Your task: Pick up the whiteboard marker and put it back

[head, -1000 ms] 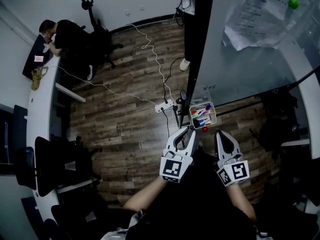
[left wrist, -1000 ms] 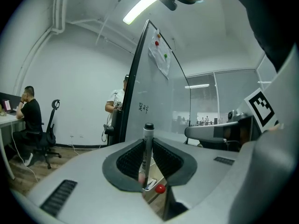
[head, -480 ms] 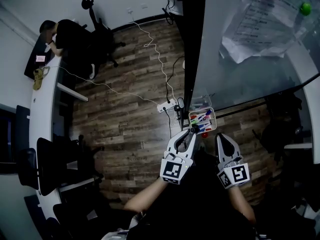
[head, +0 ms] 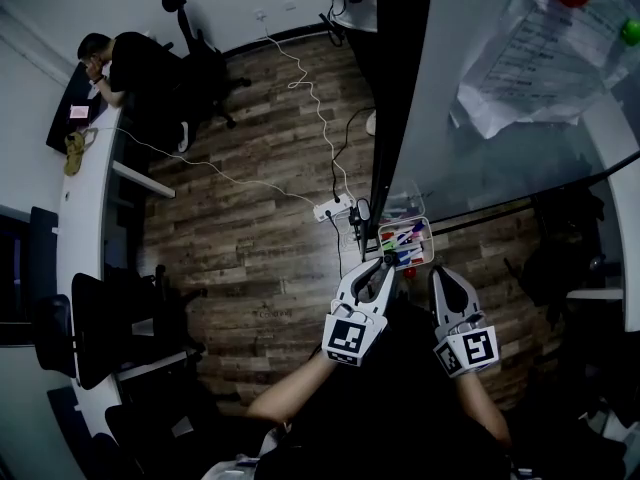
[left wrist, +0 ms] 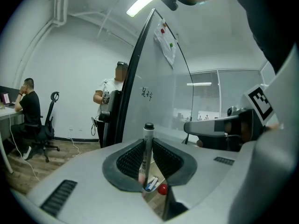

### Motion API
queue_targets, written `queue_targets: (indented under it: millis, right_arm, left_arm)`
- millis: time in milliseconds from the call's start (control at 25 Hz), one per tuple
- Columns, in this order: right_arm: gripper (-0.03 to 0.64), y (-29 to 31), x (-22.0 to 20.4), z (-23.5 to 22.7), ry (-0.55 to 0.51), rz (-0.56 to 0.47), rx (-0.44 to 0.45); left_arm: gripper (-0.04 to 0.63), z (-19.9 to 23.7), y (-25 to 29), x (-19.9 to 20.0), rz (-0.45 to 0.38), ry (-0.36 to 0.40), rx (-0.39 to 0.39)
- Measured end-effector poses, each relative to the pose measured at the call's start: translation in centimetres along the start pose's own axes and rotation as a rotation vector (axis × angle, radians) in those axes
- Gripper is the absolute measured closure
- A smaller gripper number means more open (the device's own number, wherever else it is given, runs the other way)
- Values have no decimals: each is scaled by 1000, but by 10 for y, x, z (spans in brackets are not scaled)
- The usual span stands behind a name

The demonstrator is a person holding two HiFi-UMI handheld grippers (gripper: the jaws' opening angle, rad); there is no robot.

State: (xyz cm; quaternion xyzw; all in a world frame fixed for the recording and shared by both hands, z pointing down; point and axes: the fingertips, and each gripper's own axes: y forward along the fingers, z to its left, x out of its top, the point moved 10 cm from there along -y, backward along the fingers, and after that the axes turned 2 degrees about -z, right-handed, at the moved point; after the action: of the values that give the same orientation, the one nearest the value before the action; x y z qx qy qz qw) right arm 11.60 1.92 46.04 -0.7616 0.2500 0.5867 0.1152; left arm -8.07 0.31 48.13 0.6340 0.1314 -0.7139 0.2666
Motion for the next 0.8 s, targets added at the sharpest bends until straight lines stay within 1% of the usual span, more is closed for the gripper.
queue_targets:
  millis: [200,600,800]
  right_arm:
    - [603,4,-3,-3,18,20,2]
    - [603,19,-1,-5,17,25,28]
    - [603,22,-2,-5,22,31,30]
  left_arm:
    - [524,4,4,-9,30,-21,4]
    - [524,12,14,-24,77,-44,0]
    - [523,15,15,-27,80,-70,4]
